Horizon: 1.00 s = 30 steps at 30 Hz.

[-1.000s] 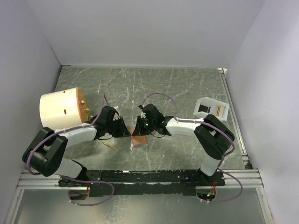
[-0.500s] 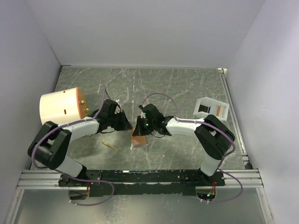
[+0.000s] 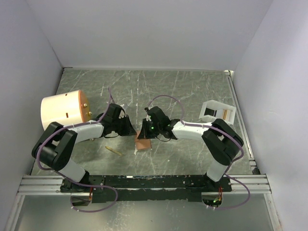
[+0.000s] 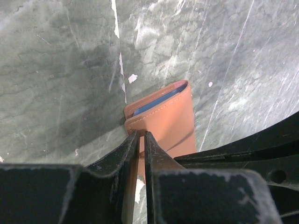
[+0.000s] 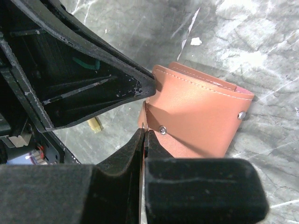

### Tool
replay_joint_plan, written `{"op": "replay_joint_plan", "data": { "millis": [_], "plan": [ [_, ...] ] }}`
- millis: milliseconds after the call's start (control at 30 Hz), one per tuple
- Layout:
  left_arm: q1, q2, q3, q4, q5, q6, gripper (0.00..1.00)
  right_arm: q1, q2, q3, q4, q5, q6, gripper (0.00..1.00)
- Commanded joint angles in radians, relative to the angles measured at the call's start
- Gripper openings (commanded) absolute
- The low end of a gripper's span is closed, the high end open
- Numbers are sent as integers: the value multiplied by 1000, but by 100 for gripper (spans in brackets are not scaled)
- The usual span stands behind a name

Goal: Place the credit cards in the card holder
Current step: Close the card holder at the center of the board.

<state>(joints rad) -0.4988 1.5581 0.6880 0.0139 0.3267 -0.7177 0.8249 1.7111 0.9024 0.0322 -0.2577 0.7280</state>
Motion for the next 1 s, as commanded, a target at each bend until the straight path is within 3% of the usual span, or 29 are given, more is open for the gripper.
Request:
{"op": "replay_joint_plan", "data": {
  "millis": [0, 967],
  "plan": [
    [6, 2, -10, 31, 16, 20, 21, -11, -19, -7, -3, 26, -4, 0],
    [6, -20, -8, 21, 21, 10, 25, -36, 19, -44, 5, 29, 6, 0]
  ]
}}
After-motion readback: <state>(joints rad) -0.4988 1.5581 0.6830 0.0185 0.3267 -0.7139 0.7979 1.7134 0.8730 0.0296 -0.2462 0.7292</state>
